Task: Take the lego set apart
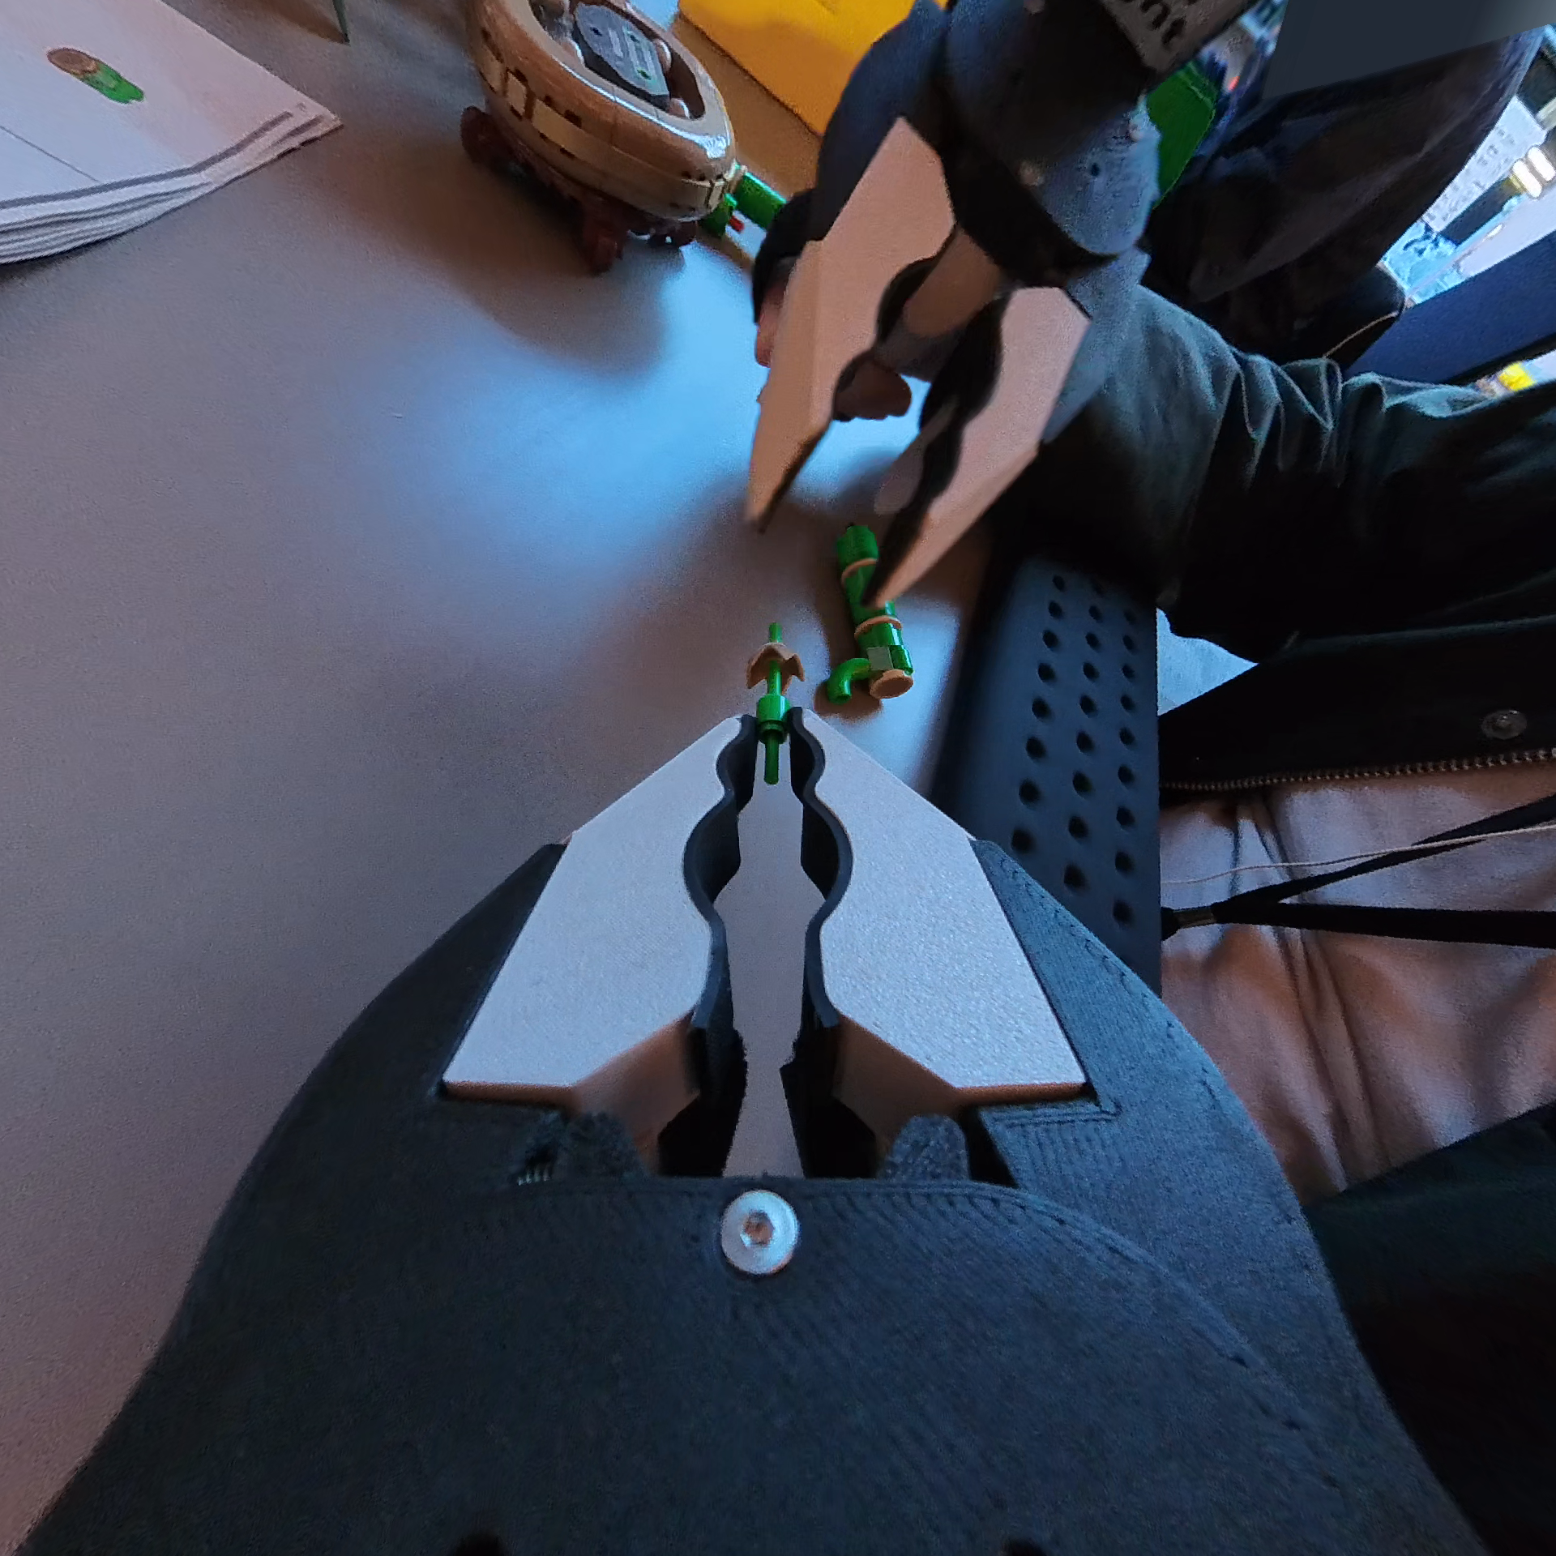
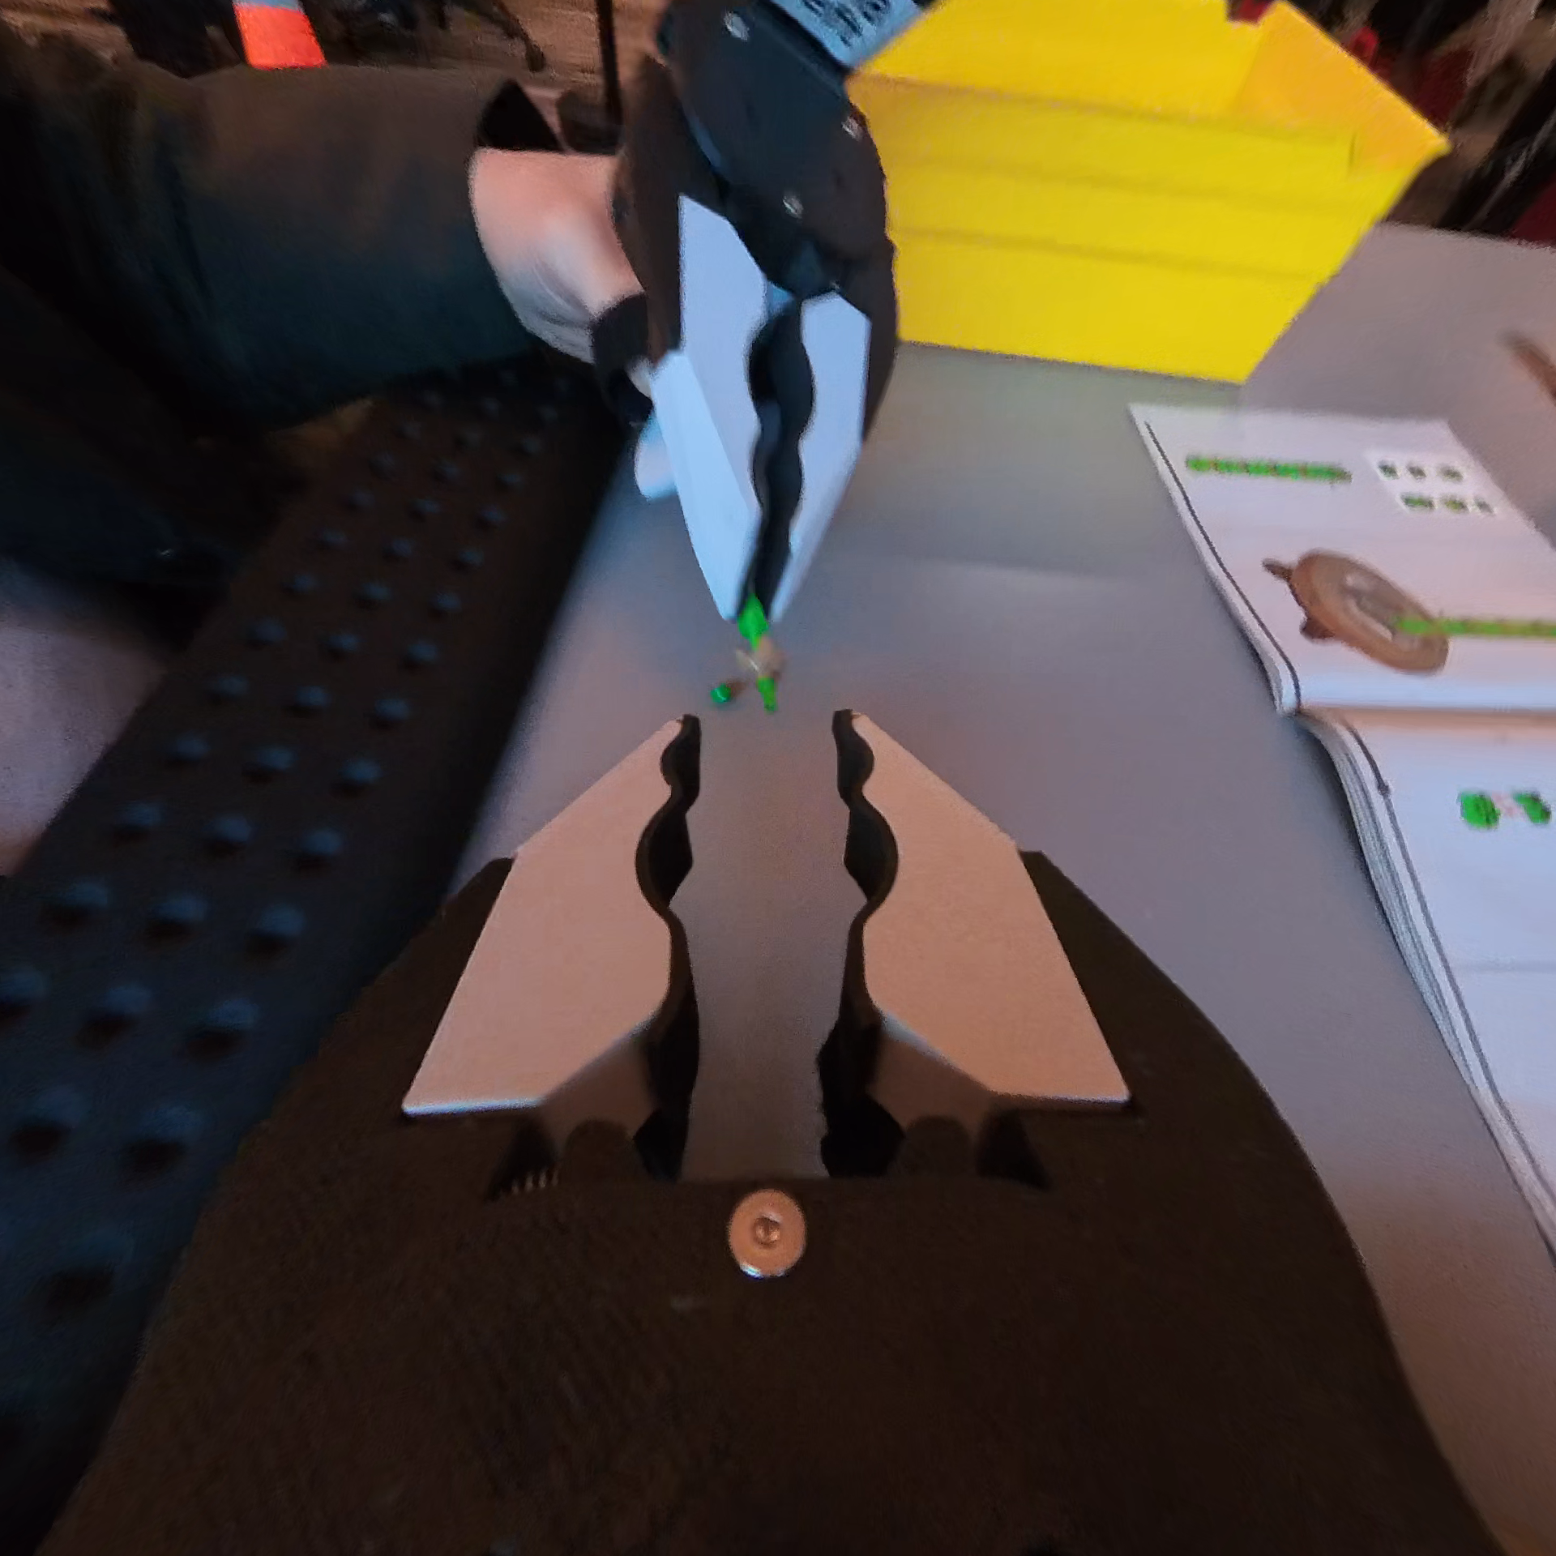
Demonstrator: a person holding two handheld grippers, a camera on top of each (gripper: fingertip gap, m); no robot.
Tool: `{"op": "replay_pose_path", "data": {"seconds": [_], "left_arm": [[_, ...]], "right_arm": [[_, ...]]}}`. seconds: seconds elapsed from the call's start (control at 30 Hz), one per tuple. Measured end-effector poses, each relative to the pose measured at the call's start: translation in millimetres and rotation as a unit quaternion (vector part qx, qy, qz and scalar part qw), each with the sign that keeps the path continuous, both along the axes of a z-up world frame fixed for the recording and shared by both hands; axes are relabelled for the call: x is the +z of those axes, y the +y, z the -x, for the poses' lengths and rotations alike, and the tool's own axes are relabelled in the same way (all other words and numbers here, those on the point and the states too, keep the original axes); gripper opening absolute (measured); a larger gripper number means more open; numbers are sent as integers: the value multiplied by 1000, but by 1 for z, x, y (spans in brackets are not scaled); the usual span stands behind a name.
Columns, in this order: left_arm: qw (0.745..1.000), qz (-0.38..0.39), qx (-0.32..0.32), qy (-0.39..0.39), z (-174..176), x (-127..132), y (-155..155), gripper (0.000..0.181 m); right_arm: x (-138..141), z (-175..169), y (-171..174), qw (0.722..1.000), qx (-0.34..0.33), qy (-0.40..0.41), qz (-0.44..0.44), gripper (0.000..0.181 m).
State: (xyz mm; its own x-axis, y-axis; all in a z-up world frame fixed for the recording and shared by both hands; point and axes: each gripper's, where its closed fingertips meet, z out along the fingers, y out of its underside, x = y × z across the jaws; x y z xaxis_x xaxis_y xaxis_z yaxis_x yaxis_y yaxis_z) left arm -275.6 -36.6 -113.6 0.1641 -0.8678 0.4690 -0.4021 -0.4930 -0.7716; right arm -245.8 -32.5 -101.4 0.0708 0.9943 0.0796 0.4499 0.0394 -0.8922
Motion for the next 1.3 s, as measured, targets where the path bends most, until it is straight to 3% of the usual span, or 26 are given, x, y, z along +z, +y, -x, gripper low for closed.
{"op": "replay_pose_path", "data": {"seconds": [0.1,0.23,0.33,0.5,1.3], "left_arm": [[1000,-11,-10,15,-6,-4,-4,6],[999,-24,-21,26,-13,-6,-8,6],[999,-18,-27,28,-16,-8,-11,6],[999,-7,-28,17,-17,-5,-12,6],[999,6,-49,4,-17,-2,-20,6]], "right_arm": [[-6,14,-16,999,29,-18,-18,32],[-21,18,-13,997,17,-60,-43,31],[-29,17,-12,994,19,-86,-71,21],[-22,17,-10,994,11,-74,-82,13],[-18,11,-18,995,31,-73,-58,13]]}}
